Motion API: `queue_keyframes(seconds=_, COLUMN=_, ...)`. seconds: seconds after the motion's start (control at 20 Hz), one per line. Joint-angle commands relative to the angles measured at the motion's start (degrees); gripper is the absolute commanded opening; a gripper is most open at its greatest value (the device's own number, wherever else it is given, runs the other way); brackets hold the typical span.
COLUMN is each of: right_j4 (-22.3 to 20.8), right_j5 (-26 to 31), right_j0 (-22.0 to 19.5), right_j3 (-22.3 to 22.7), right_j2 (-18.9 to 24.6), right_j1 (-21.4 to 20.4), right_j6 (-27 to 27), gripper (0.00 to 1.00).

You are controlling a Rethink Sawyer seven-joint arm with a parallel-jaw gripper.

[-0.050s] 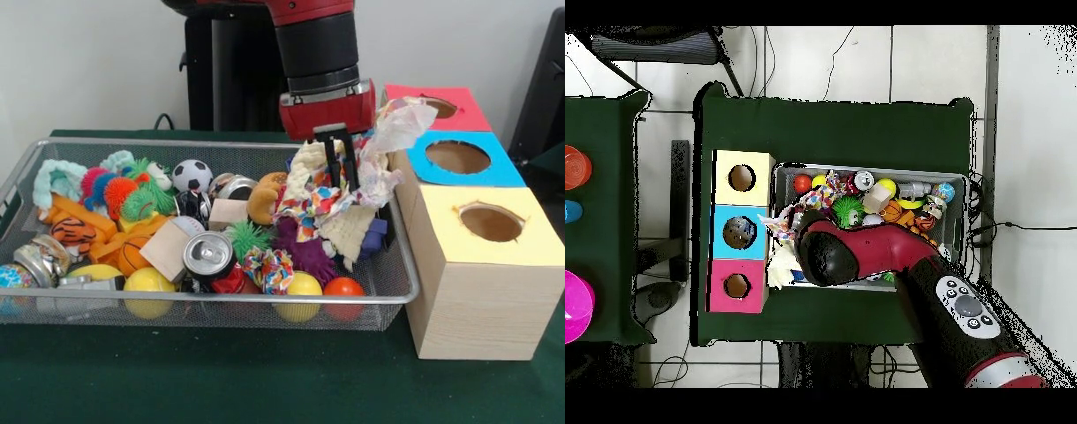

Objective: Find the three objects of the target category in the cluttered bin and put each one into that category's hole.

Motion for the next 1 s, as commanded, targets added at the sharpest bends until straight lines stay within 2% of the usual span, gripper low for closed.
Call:
queue_keyframes(seconds=0.05, right_j4=-4.9, right_j5=5.8, right_j0=2.0, right_j3=-6.5, right_j2=-5.1, right_j1=1.9, right_j6=-2.8, gripper=0.0)
queue_keyframes(seconds=0.2, right_j4=-5.4, right_j5=5.5, right_j0=2.4, right_j3=-6.5, right_j2=-5.6, right_j1=2.0, right_j6=-2.6, gripper=0.0)
queue_keyframes(seconds=0.25, right_j4=-5.4, right_j5=5.7, right_j0=2.6, right_j3=-6.5, right_j2=-5.9, right_j1=1.9, right_j6=-2.4, gripper=1.0)
queue_keyframes(seconds=0.4, right_j4=-4.7, right_j5=8.4, right_j0=2.3, right_j3=-6.5, right_j2=-5.5, right_j1=1.9, right_j6=-3.4, gripper=1.0)
queue_keyframes(seconds=0.6, right_j4=-2.3, right_j5=6.8, right_j0=0.3, right_j3=-4.0, right_j2=-4.0, right_j1=1.0, right_j6=-1.2, gripper=1.0)
queue_keyframes(seconds=0.85, right_j4=0.8, right_j5=11.3, right_j0=-5.7, right_j3=-0.3, right_j2=0.1, right_j1=-4.8, right_j6=-5.1, gripper=1.0)
queue_keyframes(seconds=1.0, right_j4=0.8, right_j5=14.1, right_j0=-7.3, right_j3=-1.1, right_j2=0.4, right_j1=-7.3, right_j6=-7.6, gripper=1.0)
